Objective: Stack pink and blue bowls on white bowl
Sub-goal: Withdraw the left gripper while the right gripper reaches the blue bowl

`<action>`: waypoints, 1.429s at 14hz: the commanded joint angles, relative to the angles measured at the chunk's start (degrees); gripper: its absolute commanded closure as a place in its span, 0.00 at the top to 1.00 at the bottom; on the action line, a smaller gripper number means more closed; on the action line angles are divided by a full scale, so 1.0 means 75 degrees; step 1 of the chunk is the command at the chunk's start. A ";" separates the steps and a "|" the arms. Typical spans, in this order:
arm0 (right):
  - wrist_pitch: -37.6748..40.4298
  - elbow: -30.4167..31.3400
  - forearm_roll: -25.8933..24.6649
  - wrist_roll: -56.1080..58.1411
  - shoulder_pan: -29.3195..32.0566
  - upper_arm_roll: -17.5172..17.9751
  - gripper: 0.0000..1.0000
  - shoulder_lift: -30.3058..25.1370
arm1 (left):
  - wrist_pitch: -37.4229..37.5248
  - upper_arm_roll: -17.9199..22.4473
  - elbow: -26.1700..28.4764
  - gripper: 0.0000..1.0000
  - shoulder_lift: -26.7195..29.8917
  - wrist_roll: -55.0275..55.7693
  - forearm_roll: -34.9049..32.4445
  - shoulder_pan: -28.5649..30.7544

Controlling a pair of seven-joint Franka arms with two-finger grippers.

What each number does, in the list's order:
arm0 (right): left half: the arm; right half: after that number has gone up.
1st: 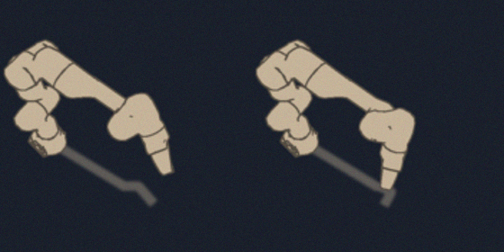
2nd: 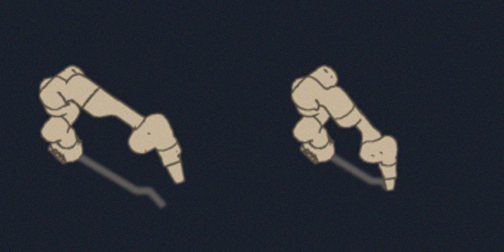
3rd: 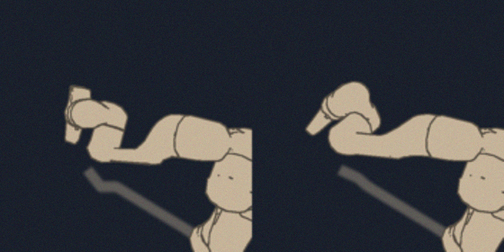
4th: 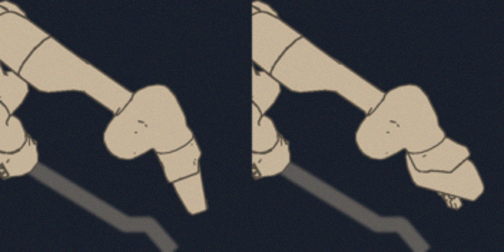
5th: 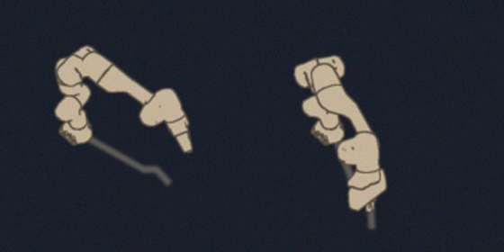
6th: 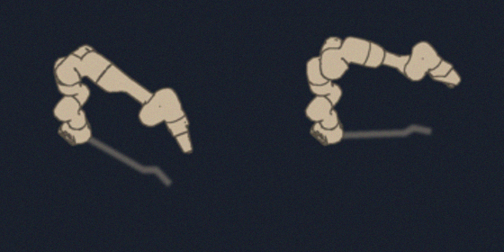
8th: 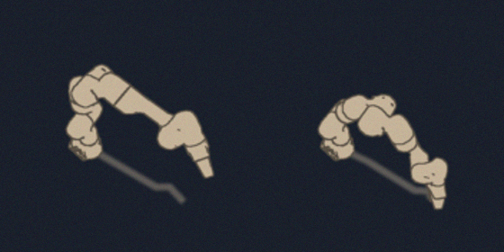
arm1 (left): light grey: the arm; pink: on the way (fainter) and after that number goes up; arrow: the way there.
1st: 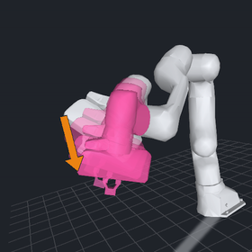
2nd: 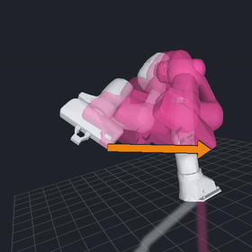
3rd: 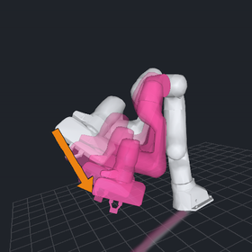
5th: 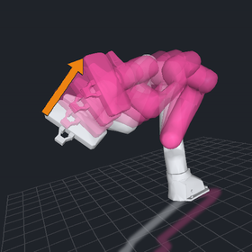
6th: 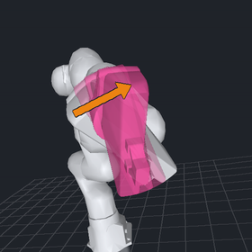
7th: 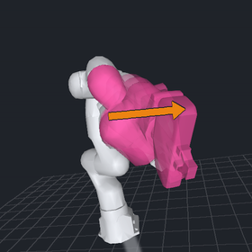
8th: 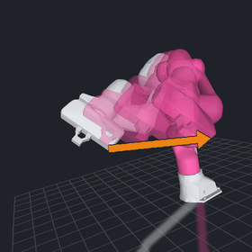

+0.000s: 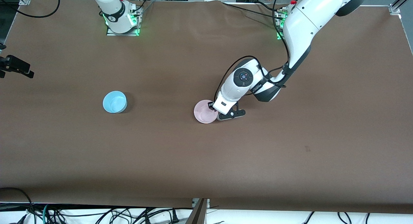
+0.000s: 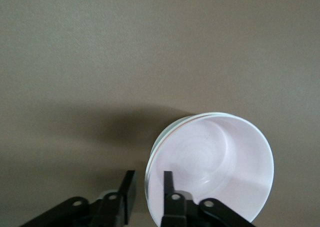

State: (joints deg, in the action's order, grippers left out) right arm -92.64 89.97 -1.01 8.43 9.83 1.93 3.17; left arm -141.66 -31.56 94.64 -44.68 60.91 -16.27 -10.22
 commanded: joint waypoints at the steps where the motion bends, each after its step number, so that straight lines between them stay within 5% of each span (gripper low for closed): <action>1: 0.0188 -0.0207 -0.0007 0.0119 0.0072 0.0035 0.99 0.0069 | 0.0254 -0.0058 -0.0056 1.00 0.0342 0.0106 0.0152 0.0213; 7: 0.0259 -0.0196 0.0052 0.0037 -0.0010 0.0082 0.99 0.0210 | 0.2759 0.0268 -0.0068 1.00 0.2064 -0.2164 0.0318 0.1337; 11: -0.0044 -0.0207 -0.0006 -0.0735 -0.0676 0.0211 0.99 0.0910 | 0.4037 0.1392 -0.0417 1.00 0.3201 -0.4134 0.0947 0.1866; 16: -0.2011 -0.0196 0.0052 -0.0795 -0.0959 0.0211 0.99 0.2457 | 0.5771 0.3572 -0.1765 1.00 0.3590 -0.6463 0.2228 0.2042; 20: -0.3009 -0.0137 0.0064 -0.0819 -0.0995 0.0211 0.99 0.3477 | 0.7037 0.3891 -0.2153 1.00 0.4034 -0.7196 0.2111 0.2334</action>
State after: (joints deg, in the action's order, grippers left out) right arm -113.30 90.15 -0.80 2.65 2.57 3.65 26.25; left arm -93.34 -2.57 79.81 -16.13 8.80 -0.86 6.80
